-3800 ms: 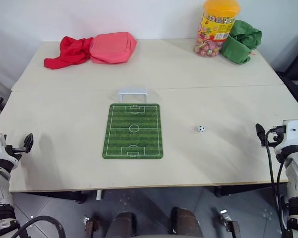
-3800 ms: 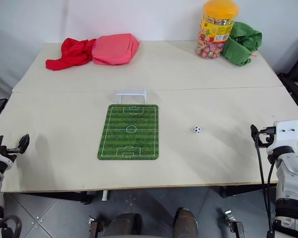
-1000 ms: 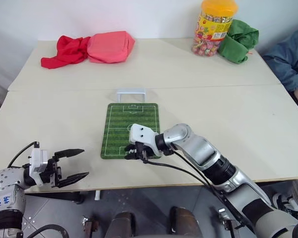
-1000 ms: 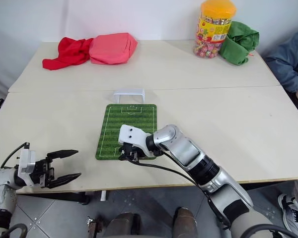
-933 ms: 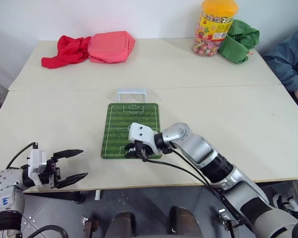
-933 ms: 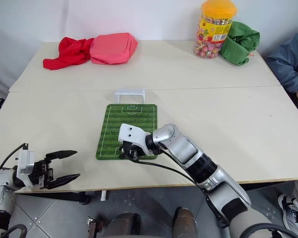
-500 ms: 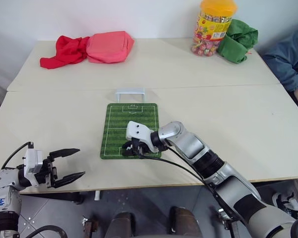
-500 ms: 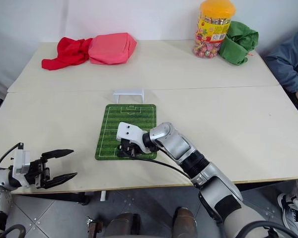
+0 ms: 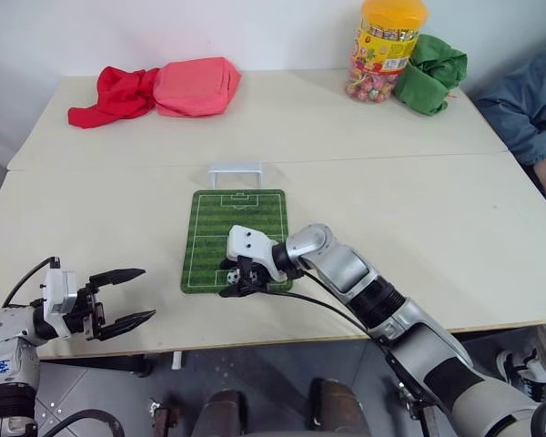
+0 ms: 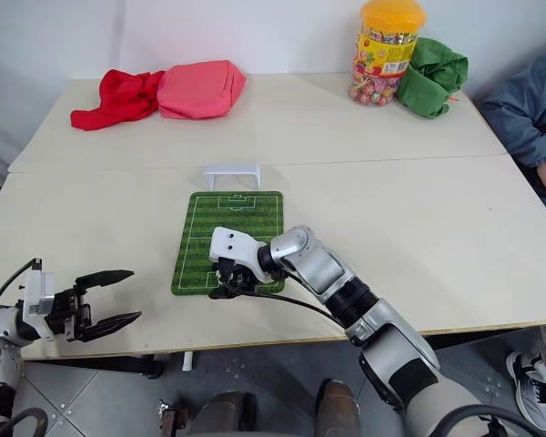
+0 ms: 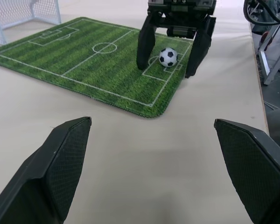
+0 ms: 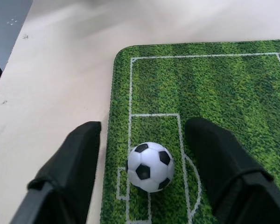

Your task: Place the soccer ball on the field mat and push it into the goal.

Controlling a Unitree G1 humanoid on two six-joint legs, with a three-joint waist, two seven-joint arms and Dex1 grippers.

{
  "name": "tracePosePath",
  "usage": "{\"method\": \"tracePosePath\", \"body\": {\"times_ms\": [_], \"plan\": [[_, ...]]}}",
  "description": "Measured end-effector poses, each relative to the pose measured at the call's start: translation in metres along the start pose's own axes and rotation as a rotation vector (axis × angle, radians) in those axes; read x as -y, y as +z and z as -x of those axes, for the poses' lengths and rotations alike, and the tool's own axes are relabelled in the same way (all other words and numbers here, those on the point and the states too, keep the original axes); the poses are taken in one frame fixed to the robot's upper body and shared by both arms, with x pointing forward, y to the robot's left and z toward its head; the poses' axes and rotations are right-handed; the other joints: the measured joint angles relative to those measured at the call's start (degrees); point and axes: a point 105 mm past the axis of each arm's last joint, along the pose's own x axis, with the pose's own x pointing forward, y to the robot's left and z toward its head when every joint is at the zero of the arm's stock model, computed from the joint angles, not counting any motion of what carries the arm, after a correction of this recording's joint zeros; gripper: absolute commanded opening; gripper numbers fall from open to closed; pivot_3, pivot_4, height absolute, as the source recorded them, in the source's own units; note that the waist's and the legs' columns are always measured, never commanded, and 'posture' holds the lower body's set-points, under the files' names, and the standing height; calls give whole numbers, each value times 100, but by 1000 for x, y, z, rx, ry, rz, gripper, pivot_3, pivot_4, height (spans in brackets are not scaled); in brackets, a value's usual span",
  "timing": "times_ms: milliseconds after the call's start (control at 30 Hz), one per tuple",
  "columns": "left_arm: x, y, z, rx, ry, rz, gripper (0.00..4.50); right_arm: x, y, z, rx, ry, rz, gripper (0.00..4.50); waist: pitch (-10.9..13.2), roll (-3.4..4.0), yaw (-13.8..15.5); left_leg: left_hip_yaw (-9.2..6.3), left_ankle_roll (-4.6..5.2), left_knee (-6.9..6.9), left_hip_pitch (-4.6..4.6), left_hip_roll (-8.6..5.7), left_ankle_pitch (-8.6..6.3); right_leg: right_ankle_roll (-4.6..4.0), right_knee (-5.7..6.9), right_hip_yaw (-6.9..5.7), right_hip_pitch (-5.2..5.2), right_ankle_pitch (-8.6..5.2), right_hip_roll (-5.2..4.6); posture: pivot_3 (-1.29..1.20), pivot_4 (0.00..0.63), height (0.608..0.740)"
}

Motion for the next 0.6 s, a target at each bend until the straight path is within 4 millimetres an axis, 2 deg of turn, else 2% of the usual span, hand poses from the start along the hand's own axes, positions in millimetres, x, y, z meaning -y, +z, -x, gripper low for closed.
{"method": "tracePosePath", "body": {"times_ms": [167,300,400,500,533,600], "plan": [[-2,2,-1,4,1,-6,4500,5,9,6,24,-11,10,3058,0,0,-1,0,0,0,0,0,0,0,0,0,-1,0,0,0,150,740],[-3,1,-1,6,4,-4,4500,8,41,18,100,-21,68,3058,0,0,0,0,-1,-3,1,2,-1,0,0,0,-2,0,1,0,150,740],[-3,0,0,5,9,6,4500,-2,60,25,161,-3,77,3058,0,0,2,-1,-2,-7,1,2,-1,0,0,-3,-3,0,1,0,150,740],[-3,-1,0,5,10,8,4500,-14,60,27,191,-3,89,2480,-2,-3,7,0,-4,-8,2,3,-3,0,0,-6,-3,0,1,0,150,740],[-3,-1,0,5,11,9,4500,-17,51,26,186,-6,67,2082,-2,-3,12,3,-4,-7,1,2,-3,0,-1,-5,-3,0,1,0,150,740],[-3,-1,0,6,11,11,4500,-21,41,27,172,-10,43,1574,-2,-3,24,3,-4,-5,1,2,-3,0,-1,-5,-3,0,0,0,150,740]]}}
